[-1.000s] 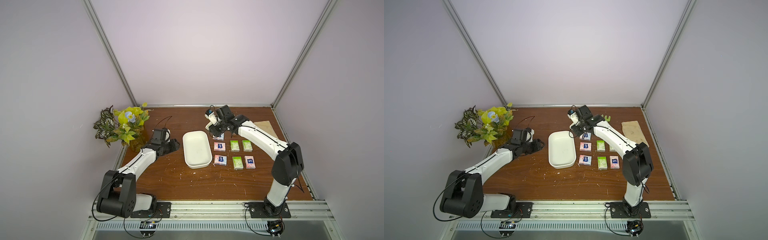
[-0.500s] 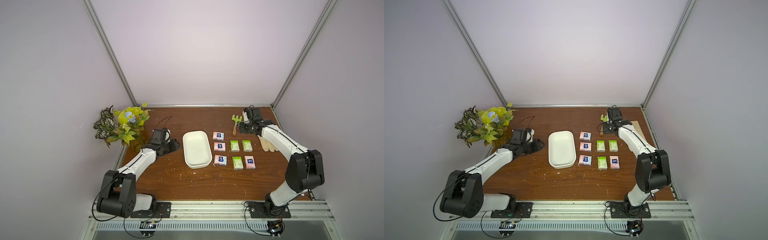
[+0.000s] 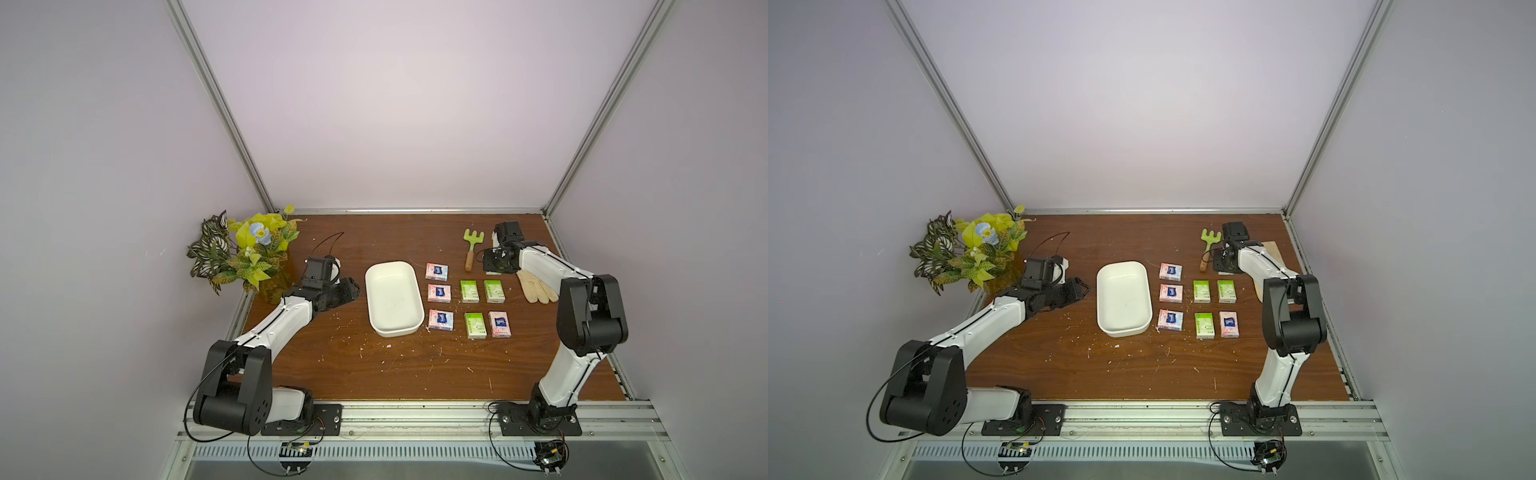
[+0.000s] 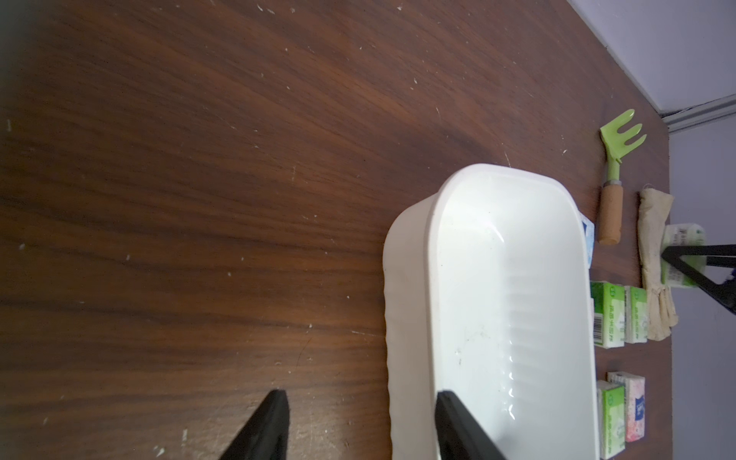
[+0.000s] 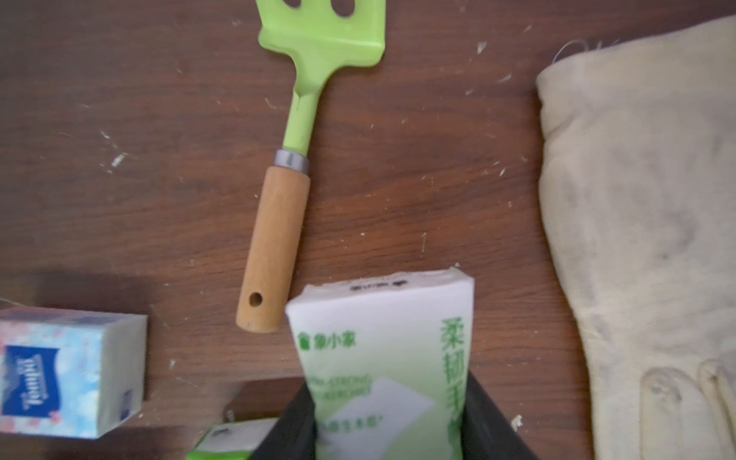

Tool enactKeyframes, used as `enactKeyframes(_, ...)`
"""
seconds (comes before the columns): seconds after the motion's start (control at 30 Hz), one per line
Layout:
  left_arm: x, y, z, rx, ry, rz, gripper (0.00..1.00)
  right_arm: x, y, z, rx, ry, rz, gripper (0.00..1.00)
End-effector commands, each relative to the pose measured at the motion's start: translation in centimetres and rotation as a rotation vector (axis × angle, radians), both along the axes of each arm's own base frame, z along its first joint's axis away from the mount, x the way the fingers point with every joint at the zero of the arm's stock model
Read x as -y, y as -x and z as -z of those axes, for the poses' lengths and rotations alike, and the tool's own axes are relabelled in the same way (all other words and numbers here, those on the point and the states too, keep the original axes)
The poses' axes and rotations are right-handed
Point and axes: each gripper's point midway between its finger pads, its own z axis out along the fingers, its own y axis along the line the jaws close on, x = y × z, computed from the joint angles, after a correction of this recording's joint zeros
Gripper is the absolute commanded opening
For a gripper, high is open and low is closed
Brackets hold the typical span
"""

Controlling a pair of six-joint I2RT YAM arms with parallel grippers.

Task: Take the pocket tissues out of the storage box
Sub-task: Place the pocket tissues at the center of the board.

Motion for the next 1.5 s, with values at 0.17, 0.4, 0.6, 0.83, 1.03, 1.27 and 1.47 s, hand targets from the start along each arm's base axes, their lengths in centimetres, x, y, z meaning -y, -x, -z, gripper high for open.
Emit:
enactKeyframes(0.17,-0.3,-0.2,-0.4,0.013,-0.004,-0.003,0.55,0.1,-2.5,0.0,0.023,-0.017,0.012,0.48)
enactKeyframes(0.4,-0.3,-0.3,-0.2,0.01,-0.005,-0.003,0.55,0.1,-2.9,1.7,-0.015,-0.005,-0.011,0.5)
enactKeyframes(0.6,-0.2,-0.4,-0.2,0.01,-0.001,0.0,0.55,0.3,-2.9,2.6,-0.033,0.018,-0.011,0.52)
enactKeyframes(0.83,-0.4,-0.4,-0.6,0.019,-0.006,-0.005,0.55,0.3,-3.1,1.6,0.004,0.015,-0.009,0.77)
enactKeyframes(1.03,-0.4,-0.7,-1.2,0.035,-0.006,-0.011,0.56,0.4,-3.7,-2.1,0.079,0.023,-0.026,0.87)
enactKeyframes(1.27,-0.7,-1.7,-3.9,0.111,-0.009,-0.031,0.59,0.7,-2.9,-9.4,0.232,0.024,-0.028,0.92)
enactKeyframes(1.47,-2.1,-2.4,-7.8,0.247,-0.046,-0.101,0.68,1.6,0.7,-16.9,0.448,0.033,-0.029,0.97)
